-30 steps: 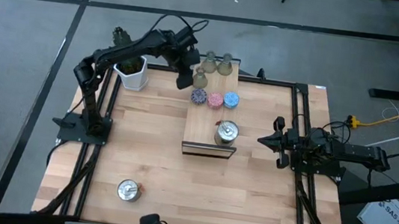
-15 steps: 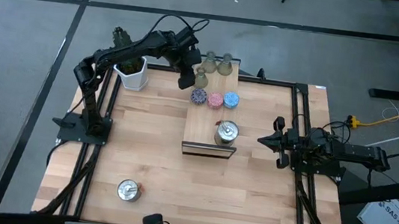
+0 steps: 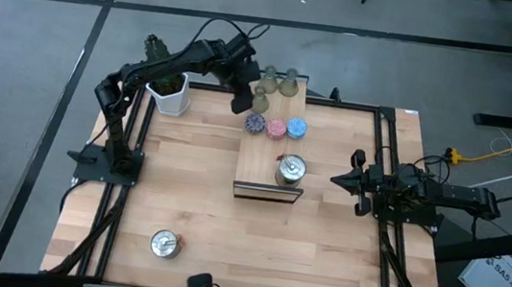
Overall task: Pick & Place candle stick holders
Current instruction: Put the transparent candle holder on the shelf
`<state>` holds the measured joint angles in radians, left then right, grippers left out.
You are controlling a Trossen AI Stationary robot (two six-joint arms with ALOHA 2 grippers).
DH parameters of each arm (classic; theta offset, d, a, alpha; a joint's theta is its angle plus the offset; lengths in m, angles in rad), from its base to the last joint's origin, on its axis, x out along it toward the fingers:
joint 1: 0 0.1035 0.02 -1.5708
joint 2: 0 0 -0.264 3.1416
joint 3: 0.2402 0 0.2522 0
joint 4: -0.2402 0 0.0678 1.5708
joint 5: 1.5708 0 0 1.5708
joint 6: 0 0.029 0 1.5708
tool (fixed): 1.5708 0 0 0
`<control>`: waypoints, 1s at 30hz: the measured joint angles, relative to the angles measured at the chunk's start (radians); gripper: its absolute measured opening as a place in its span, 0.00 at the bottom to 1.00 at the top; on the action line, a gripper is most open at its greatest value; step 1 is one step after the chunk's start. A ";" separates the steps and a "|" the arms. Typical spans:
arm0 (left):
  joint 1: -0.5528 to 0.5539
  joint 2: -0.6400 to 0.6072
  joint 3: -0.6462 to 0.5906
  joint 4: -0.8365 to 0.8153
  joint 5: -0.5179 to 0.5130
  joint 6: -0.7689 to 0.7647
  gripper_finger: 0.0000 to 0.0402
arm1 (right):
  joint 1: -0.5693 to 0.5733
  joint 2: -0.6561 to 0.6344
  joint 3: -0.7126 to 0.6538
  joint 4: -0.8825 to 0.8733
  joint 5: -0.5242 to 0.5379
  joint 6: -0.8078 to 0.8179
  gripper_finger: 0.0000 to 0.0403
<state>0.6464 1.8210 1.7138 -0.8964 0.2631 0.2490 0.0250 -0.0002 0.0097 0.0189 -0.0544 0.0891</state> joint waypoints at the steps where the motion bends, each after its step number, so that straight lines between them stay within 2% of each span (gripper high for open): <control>1: 0.000 0.000 0.000 0.011 0.000 0.000 0.00 | 0.000 0.000 0.000 0.000 0.000 0.000 0.01; 8: -0.003 0.000 0.000 0.046 0.024 0.000 0.00 | 0.000 0.000 0.000 0.000 0.000 0.000 0.01; 13: -0.003 0.000 0.000 0.007 0.030 -0.002 0.00 | 0.000 0.000 0.000 0.000 0.000 0.000 0.01; 19: -0.003 0.000 0.000 0.015 0.118 0.023 0.00 | 0.000 0.000 0.000 0.000 0.000 0.000 0.01; 30: -0.003 0.000 0.000 0.120 0.122 0.086 0.00 | 0.000 0.000 0.000 0.000 0.000 0.000 0.01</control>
<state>0.6430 1.8210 1.7138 -0.7764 0.3855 0.3354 0.0253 -0.0002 0.0097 0.0189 -0.0540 0.0887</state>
